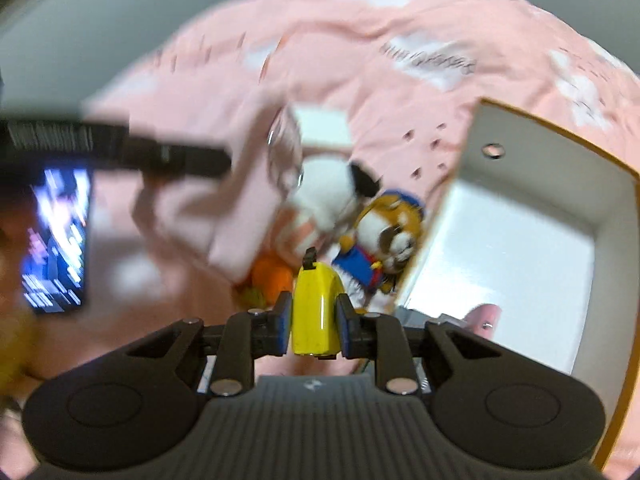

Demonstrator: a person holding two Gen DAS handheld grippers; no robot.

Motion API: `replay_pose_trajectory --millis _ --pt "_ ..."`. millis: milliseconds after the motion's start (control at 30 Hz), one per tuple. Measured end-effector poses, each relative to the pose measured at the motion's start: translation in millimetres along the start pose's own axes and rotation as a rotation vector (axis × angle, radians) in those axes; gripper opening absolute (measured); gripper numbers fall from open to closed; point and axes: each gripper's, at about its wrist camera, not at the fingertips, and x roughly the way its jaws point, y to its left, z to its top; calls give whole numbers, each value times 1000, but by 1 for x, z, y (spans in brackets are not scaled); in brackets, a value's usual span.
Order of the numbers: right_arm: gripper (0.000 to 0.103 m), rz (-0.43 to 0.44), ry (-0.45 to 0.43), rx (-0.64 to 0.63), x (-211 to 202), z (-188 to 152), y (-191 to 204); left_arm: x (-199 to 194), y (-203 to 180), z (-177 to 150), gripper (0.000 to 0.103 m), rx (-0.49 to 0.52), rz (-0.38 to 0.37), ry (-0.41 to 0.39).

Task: Organize objects
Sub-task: 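Lift the pink pouch with the left tool while the right tool grasps the yellow toy, then carry the pink pouch into the box while the right tool carries the yellow toy in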

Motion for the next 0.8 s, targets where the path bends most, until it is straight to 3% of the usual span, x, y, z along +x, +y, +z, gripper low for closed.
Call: replay_pose_trajectory --millis 100,233,333,467,633,800 --pt "24 22 -95 107 -37 -9 -21 5 -27 5 26 20 -89 14" --pt "24 -32 -196 235 -74 -24 -61 23 -66 6 26 38 -185 59" --pt "24 -71 -231 307 -88 -41 -89 48 -93 0 26 49 -218 117" --pt "24 -79 -251 397 -89 -60 -117 89 -111 -13 26 2 -205 199" --pt "24 2 -232 452 -77 -75 -133 131 -118 -33 25 -24 -111 274" --pt "24 9 -203 474 -67 -82 -148 145 -122 -46 25 23 -18 283"
